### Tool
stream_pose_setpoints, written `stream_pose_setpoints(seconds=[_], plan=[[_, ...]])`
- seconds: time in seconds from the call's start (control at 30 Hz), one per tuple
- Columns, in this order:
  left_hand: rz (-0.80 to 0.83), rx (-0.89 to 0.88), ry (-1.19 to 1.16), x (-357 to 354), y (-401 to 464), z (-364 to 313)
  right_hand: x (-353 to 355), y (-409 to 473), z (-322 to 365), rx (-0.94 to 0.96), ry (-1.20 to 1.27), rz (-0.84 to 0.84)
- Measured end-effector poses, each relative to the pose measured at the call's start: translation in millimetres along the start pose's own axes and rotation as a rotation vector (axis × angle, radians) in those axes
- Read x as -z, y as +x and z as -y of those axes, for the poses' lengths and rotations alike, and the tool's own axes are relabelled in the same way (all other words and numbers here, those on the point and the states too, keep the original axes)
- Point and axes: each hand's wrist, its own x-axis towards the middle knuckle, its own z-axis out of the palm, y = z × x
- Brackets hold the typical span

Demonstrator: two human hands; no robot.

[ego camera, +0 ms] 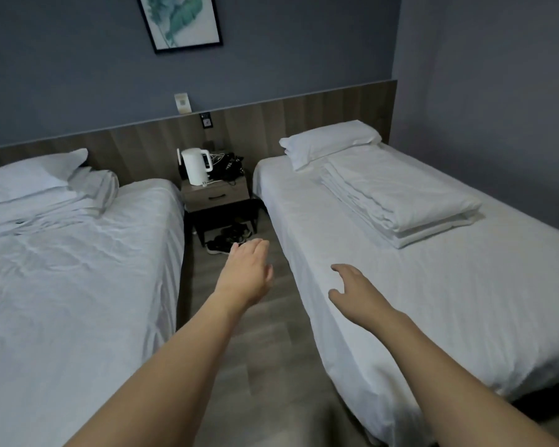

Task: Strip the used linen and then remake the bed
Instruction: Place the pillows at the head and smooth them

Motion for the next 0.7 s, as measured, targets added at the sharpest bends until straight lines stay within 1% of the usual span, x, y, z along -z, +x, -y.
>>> stream_pose_setpoints(seconds=[0.1, 0.2, 0.3, 0.43, 0.57, 0.7], plan=[[-0.023, 0.028, 0.006, 12.0, 85.3, 43.1, 20.1, 92.6, 20.0, 0.005, -0.013, -0.020], [-0.059, 0.060, -0.006, 16.9, 163.3, 89.9, 25.9, 180.6, 46.1, 0.059, -0.024, -0.025], [-0.032, 0.081, -0.027, 1.1, 236.6, 130.6, 19.4, 266.8, 60.0, 0.078, -0.036, 0.002], [0.015, 0.050, -0.046, -39.9, 341.8, 178.2, 14.9, 384.8, 60.8, 0.064, -0.057, -0.046], [0.052, -0.015, -0.060, -60.0, 467.9, 204.8, 39.3, 486.5, 59.7, 0.003, -0.111, -0.078], [0.061, -0.098, -0.040, -74.6, 596.9, 204.0, 74.5, 575.8, 48.6, -0.041, -0.145, -0.194]])
